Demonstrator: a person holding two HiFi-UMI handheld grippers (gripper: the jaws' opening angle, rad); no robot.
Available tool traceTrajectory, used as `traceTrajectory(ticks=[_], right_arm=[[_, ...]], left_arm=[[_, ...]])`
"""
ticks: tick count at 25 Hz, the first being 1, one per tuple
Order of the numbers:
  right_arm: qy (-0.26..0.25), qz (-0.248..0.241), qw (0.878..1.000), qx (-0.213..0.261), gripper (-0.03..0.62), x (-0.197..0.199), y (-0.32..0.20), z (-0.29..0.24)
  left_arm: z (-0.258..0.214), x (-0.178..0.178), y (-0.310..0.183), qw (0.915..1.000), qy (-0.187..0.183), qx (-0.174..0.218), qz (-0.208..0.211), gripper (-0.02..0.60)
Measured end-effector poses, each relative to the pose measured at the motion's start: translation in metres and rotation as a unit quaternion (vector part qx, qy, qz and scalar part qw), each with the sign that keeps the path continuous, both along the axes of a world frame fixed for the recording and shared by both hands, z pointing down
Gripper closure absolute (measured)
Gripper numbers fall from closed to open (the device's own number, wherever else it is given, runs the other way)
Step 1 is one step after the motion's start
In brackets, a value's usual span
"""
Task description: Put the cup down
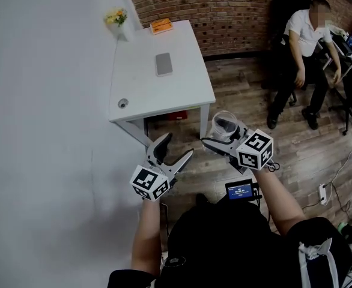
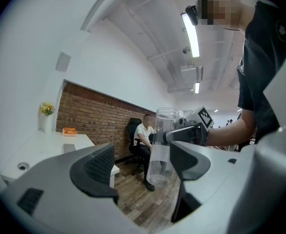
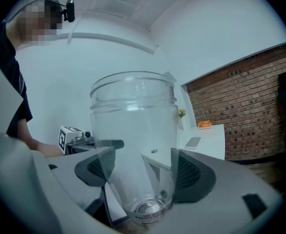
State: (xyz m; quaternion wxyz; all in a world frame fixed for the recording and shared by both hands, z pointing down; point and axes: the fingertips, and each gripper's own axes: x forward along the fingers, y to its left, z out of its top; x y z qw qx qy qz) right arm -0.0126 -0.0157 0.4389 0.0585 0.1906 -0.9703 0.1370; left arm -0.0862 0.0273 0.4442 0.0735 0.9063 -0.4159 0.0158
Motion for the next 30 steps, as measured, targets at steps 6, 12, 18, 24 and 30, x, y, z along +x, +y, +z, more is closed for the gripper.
traceTrajectory(ticks=[6,12,18,24,30], right_arm=[[0.008,0.0,1.0,-0.008,0.221,-0.015,-0.027,0.006],[0.01,-0.01,1.0,-0.015,0.221,-0.03,-0.07,0.028],[-0.002,-0.034,0.999,-0.013,0.221,-0.062,-0.145,0.029],[-0.008,-0.055,0.998,-0.012,0.221,-0.075,-0.227,0.013],[-0.008,-0.064,0.998,-0.023,0.221,-0.077,-0.297,0.019]], left_arm=[[0.01,-0.018,-0.027,0.9998,0.01,-0.014,-0.007,0.222],[0.03,-0.032,-0.064,0.9996,0.008,-0.021,-0.015,0.222],[0.029,-0.06,-0.135,0.9989,-0.007,-0.022,-0.041,0.222],[0.007,-0.07,-0.218,0.998,-0.011,-0.016,-0.059,0.222],[0.011,-0.07,-0.286,0.9972,-0.014,-0.026,-0.068,0.222]])
